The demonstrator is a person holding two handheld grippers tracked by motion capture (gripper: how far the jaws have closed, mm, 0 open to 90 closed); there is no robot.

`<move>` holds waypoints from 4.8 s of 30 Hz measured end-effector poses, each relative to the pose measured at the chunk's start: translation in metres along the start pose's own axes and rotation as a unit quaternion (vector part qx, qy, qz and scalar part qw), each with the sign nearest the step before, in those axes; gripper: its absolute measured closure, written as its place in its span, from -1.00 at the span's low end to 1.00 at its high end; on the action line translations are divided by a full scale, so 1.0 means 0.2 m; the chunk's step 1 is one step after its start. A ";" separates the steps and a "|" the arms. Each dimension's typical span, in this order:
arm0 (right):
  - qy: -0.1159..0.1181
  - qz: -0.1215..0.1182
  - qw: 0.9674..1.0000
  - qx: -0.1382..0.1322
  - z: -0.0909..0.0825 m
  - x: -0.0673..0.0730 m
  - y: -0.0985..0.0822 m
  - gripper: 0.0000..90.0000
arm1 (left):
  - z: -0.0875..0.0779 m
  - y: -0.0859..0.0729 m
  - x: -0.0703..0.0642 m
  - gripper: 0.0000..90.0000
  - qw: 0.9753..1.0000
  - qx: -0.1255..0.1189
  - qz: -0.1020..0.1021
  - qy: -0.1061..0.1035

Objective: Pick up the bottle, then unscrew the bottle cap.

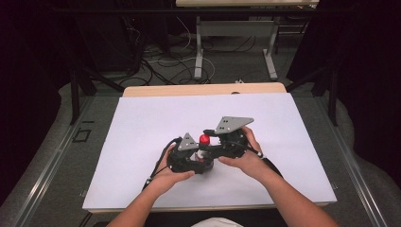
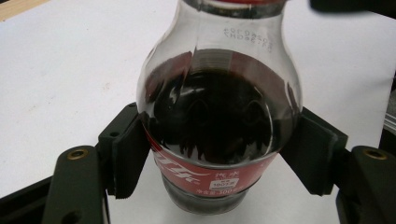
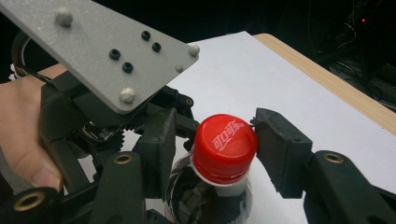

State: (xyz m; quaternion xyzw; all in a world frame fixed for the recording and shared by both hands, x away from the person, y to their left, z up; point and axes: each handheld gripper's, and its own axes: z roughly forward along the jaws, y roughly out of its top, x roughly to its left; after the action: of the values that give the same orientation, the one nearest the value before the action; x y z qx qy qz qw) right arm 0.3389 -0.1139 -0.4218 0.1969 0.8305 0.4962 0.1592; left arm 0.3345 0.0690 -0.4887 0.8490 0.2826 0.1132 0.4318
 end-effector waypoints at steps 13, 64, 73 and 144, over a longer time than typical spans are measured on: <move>0.003 -0.011 1.000 0.000 0.06 0.00 0.02 0.22 | 0.00 0.01 -0.03 -0.34 1.000 0.002 0.009 -0.008; -0.050 0.019 0.999 0.004 0.04 0.07 0.02 0.15 | -0.01 0.00 -0.01 -0.34 1.000 0.004 -0.002 0.009; -0.037 0.014 0.999 0.009 0.07 0.04 0.02 0.34 | -0.01 0.00 -0.03 -0.34 1.000 0.012 0.010 0.001; 0.068 -0.035 0.997 0.026 0.08 -0.07 0.10 0.13 | -0.04 0.00 0.01 -0.34 1.000 0.004 -0.001 0.003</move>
State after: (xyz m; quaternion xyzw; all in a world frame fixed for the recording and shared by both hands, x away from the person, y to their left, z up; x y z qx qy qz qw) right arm 0.3617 -0.1001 -0.4113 0.1372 0.8586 0.4806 0.1145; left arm 0.3323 0.0743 -0.4835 0.8503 0.2850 0.1141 0.4274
